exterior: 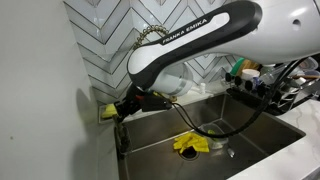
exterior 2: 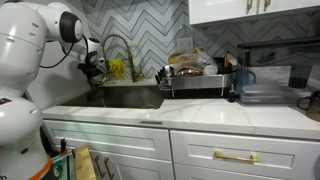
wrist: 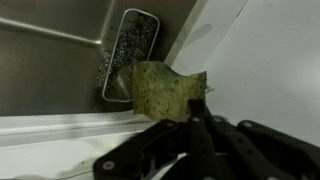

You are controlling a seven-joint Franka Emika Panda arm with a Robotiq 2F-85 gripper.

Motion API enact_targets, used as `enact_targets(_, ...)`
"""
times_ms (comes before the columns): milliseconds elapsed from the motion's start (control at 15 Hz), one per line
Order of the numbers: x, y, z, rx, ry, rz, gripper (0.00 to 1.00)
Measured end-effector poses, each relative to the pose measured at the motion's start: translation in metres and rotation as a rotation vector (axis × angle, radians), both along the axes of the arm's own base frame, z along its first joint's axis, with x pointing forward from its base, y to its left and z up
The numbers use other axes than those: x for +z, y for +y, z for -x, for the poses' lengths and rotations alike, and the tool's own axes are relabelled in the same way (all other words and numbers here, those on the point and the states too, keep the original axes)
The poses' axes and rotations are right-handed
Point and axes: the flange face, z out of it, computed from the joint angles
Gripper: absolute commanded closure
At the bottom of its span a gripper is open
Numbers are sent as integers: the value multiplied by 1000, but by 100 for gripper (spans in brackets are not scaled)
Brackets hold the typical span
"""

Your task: Pick up the dirty sponge on the top left side of the sink and then put it in the rack on the left side of the sink

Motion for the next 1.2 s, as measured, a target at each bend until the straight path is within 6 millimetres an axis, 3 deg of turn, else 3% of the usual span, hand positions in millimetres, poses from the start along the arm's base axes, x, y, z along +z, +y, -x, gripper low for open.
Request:
enact_targets(733, -28, -2, -9, -16, 79, -4, 100)
enact_targets(1200, -34, 1, -14, -26, 73, -62, 100)
